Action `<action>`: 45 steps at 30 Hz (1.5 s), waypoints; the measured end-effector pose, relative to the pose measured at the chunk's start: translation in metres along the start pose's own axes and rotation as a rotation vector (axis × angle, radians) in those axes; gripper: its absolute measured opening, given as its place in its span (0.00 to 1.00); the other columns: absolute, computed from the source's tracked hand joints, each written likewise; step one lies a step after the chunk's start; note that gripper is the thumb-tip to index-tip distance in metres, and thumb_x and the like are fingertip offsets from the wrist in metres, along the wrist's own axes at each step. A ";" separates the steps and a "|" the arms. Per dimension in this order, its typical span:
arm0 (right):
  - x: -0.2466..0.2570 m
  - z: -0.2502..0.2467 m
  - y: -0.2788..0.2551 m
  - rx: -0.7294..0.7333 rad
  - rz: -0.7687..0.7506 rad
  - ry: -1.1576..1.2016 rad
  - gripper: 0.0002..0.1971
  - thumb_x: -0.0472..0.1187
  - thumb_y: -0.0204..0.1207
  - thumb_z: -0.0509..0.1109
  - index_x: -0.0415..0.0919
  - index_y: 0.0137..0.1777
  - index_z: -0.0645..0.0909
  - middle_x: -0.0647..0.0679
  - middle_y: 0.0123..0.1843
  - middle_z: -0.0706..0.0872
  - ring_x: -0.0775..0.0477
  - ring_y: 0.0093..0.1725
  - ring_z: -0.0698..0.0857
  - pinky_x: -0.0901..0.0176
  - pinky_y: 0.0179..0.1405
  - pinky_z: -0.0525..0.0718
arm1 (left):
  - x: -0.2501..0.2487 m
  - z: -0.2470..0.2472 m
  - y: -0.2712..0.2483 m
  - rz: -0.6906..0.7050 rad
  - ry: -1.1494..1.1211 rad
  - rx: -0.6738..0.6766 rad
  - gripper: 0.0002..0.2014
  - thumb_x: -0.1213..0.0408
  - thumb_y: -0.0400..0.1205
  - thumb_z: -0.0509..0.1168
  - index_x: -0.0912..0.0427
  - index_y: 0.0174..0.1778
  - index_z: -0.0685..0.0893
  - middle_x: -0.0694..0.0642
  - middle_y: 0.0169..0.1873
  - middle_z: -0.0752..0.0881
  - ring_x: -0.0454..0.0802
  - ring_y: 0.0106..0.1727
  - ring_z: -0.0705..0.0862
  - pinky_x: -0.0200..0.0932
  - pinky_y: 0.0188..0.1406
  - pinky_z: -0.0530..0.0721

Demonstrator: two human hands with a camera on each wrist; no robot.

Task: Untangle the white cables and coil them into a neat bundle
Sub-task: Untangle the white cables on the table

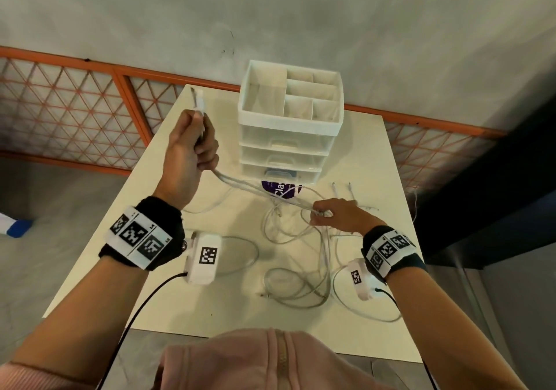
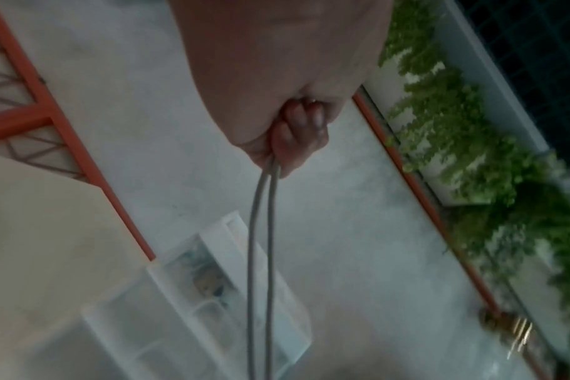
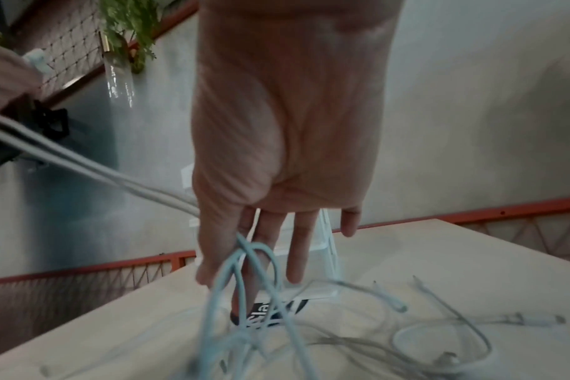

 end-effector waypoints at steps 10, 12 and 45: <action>0.064 -0.042 -0.010 -0.231 -0.316 0.154 0.04 0.45 0.77 0.71 0.46 0.46 0.85 0.50 0.44 0.92 0.50 0.49 0.87 0.58 0.54 0.76 | 0.067 0.034 -0.024 -0.103 0.947 0.480 0.10 0.53 0.74 0.75 0.31 0.35 0.81 0.39 0.15 0.76 0.37 0.21 0.73 0.30 0.26 0.66; 0.068 -0.048 -0.009 -0.242 -0.309 0.205 0.05 0.41 0.79 0.69 0.40 0.45 0.83 0.46 0.41 0.91 0.49 0.45 0.86 0.61 0.46 0.77 | 0.066 0.035 -0.021 -0.062 0.903 0.471 0.13 0.57 0.80 0.69 0.37 0.30 0.82 0.43 0.16 0.75 0.39 0.22 0.72 0.35 0.27 0.69; 0.080 -0.052 -0.021 -0.228 -0.218 -0.046 0.10 0.52 0.76 0.70 0.49 0.44 0.89 0.62 0.27 0.78 0.54 0.42 0.71 0.53 0.52 0.62 | 0.072 0.054 -0.019 -0.329 0.711 0.406 0.21 0.46 0.86 0.51 0.57 0.45 0.84 0.37 0.19 0.77 0.34 0.22 0.73 0.29 0.24 0.69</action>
Point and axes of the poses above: each hand's wrist, its own y-axis towards the middle knuckle, its own z-axis out of the palm, x = y × z, the point moved 1 cm from there along y, towards the middle knuckle
